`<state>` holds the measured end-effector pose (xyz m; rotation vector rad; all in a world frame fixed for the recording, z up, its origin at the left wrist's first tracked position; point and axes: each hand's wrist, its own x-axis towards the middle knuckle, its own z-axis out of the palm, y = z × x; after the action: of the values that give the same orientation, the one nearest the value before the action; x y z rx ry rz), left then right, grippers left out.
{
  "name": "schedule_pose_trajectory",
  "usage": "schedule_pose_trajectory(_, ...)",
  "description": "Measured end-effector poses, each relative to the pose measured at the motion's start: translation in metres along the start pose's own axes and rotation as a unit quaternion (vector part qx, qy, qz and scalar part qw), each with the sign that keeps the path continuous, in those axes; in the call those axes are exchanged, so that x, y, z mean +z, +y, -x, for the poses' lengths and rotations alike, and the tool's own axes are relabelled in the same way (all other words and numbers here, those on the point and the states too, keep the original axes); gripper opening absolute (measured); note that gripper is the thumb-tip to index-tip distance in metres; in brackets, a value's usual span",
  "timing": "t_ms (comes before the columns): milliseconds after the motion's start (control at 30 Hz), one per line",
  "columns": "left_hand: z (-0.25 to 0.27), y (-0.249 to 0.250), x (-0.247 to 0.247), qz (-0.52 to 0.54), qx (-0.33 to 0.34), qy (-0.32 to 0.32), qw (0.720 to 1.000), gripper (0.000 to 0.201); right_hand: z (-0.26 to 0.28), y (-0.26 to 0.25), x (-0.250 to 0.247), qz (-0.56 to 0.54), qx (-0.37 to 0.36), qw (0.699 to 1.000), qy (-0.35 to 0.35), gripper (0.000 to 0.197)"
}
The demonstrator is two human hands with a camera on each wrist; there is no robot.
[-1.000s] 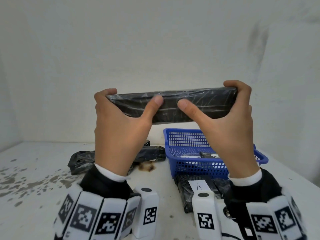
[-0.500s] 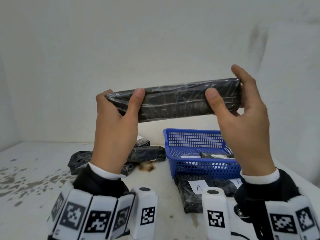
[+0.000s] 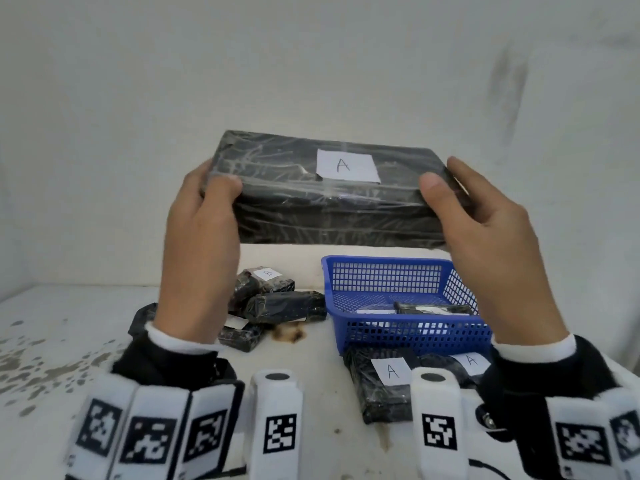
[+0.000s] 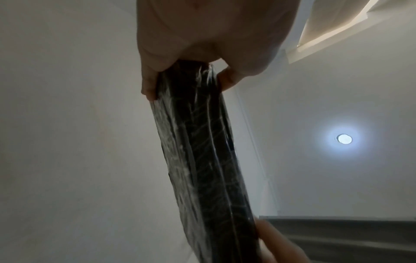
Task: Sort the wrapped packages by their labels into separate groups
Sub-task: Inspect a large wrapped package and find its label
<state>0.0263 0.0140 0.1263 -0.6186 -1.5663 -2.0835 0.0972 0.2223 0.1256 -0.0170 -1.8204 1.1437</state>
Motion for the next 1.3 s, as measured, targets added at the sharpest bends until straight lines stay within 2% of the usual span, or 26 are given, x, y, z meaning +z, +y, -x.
schedule_pose_trajectory(67, -0.006, 0.0, -0.006, 0.027, -0.015, -0.007, 1.0, 0.042, -0.002, -0.001, -0.001, -0.034, 0.019, 0.999, -0.036, 0.018)
schedule_pose_trajectory(167, -0.011, 0.001, -0.013, 0.011, -0.03, -0.023, 0.999, 0.024, -0.004, 0.002, -0.005, -0.072, 0.026, 0.994, -0.074, 0.031)
schedule_pose_trajectory(300, -0.007, -0.001, -0.013, -0.057, -0.032, -0.067, 0.996, 0.032, -0.004, 0.001, -0.005, -0.037, 0.0, 0.995, -0.091, 0.03)
schedule_pose_trajectory(467, -0.003, -0.001, -0.009, -0.127, -0.024, -0.095, 0.987, 0.032, -0.002, -0.004, -0.007, -0.021, -0.021, 0.995, -0.097, 0.04)
schedule_pose_trajectory(533, -0.002, -0.001, -0.009, -0.124, -0.019, -0.109, 0.986, 0.038, -0.001, -0.006, -0.008, -0.019, -0.024, 0.995, -0.091, 0.044)
schedule_pose_trajectory(600, -0.001, -0.002, -0.009, -0.106, -0.029, -0.129, 0.986, 0.052, 0.0, -0.005, -0.009, -0.005, -0.025, 0.996, -0.085, 0.054)
schedule_pose_trajectory(667, 0.002, -0.002, -0.008, -0.134, -0.015, -0.141, 0.981, 0.065, 0.0, -0.005, -0.007, 0.005, -0.026, 0.997, -0.073, 0.059)
schedule_pose_trajectory(767, 0.003, -0.003, -0.007, -0.162, 0.011, -0.127, 0.979, 0.079, 0.001, -0.005, -0.005, 0.014, -0.029, 0.997, -0.065, 0.066)
schedule_pose_trajectory(1133, 0.014, 0.004, -0.001, -0.216, 0.05, -0.089, 0.971, 0.103, 0.005, -0.009, 0.0, 0.029, -0.046, 0.996, -0.068, 0.108)
schedule_pose_trajectory(1300, 0.016, 0.004, 0.002, -0.238, 0.031, -0.053, 0.969, 0.105, 0.008, -0.008, 0.006, 0.009, -0.062, 0.997, -0.046, 0.097)
